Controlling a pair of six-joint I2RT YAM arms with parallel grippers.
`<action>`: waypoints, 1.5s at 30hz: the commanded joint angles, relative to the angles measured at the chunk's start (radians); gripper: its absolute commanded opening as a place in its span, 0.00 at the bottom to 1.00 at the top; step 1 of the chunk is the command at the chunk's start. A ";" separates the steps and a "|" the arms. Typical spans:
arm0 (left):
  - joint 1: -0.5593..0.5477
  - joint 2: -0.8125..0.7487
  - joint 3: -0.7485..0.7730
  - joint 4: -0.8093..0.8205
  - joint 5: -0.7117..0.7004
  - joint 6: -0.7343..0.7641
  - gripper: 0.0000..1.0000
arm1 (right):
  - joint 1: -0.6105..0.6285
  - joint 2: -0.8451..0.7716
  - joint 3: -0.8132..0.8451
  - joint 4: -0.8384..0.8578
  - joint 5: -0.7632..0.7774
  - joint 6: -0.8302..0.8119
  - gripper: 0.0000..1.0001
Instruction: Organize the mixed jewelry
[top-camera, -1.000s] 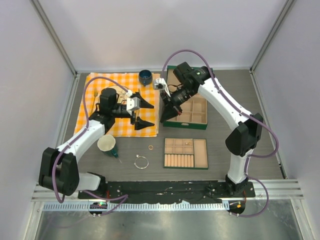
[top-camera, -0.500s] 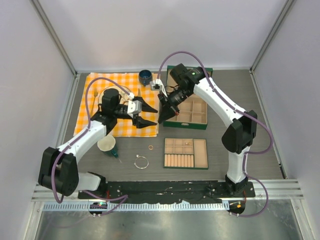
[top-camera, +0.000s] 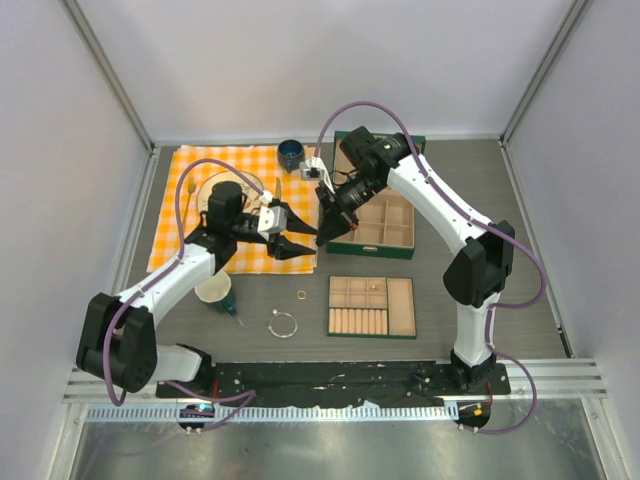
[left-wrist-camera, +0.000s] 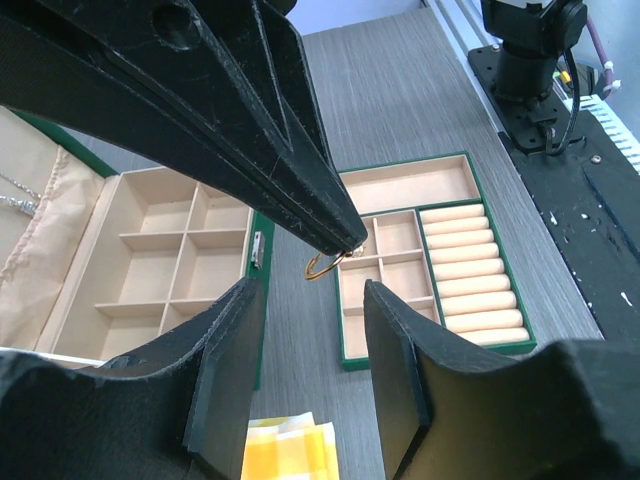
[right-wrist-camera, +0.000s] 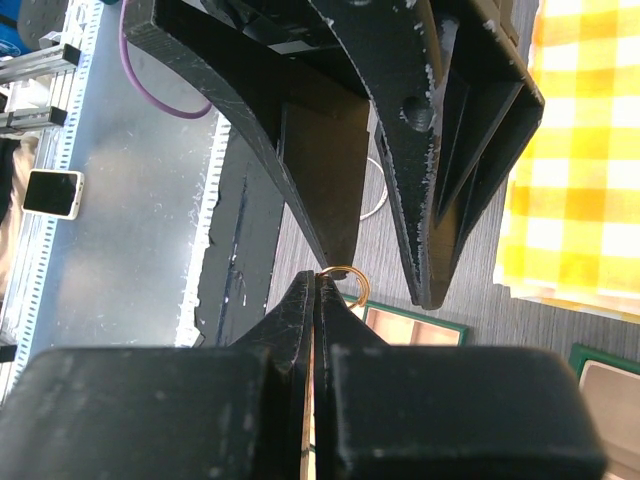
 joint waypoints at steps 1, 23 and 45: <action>-0.009 -0.015 0.000 0.051 0.014 0.010 0.49 | 0.006 -0.006 0.023 -0.160 -0.027 0.001 0.01; -0.011 -0.003 -0.087 0.493 -0.002 -0.335 0.50 | 0.008 -0.027 -0.006 -0.160 -0.017 -0.008 0.01; -0.009 -0.012 -0.029 0.148 -0.015 -0.083 0.42 | 0.008 -0.033 -0.008 -0.159 -0.001 -0.002 0.01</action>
